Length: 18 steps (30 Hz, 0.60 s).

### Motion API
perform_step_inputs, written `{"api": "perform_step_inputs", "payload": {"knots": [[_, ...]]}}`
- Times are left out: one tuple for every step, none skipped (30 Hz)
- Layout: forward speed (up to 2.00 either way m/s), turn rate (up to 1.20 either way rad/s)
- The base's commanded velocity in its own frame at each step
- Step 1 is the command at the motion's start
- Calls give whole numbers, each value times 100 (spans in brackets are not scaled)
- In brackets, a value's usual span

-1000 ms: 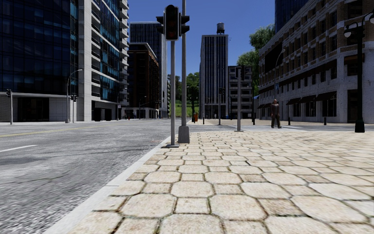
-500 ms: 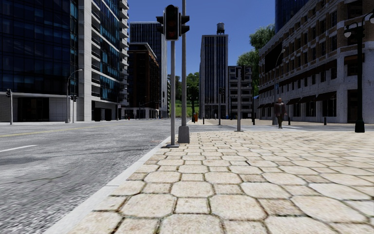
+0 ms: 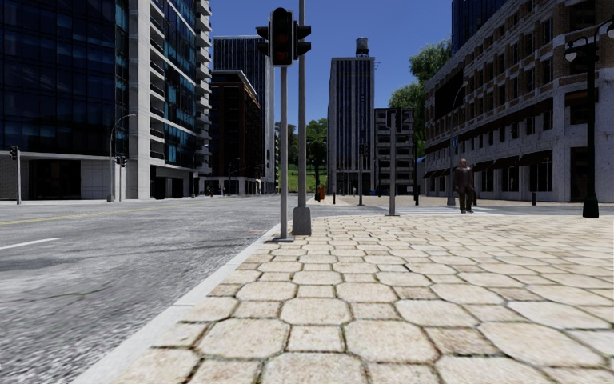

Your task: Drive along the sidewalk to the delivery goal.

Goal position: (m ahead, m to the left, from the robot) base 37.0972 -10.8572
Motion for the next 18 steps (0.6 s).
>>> {"api": "perform_step_inputs", "payload": {"knots": [[60,0],[74,0],[82,0],[96,0],[96,0],[120,0],[128,0],[129,0],[129,0],[130,0],[130,0],[130,0],[130,0],[130,-2],[131,-18],[131,-18],[131,-24],[131,-25]]}}
